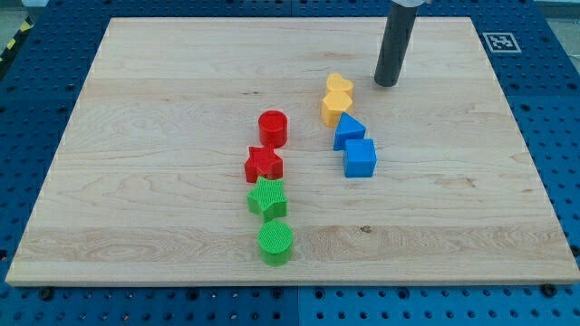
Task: Push the green circle up and slightly left
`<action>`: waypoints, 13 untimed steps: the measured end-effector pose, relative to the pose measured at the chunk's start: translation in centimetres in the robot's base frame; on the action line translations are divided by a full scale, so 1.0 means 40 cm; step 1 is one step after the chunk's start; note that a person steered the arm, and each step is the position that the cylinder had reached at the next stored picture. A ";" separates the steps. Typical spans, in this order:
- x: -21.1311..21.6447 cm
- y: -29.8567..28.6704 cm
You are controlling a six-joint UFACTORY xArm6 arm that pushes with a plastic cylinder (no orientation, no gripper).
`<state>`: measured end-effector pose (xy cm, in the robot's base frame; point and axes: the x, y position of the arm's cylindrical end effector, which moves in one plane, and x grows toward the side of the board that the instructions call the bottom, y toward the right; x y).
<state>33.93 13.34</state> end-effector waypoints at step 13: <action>0.697 -0.263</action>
<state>61.81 2.84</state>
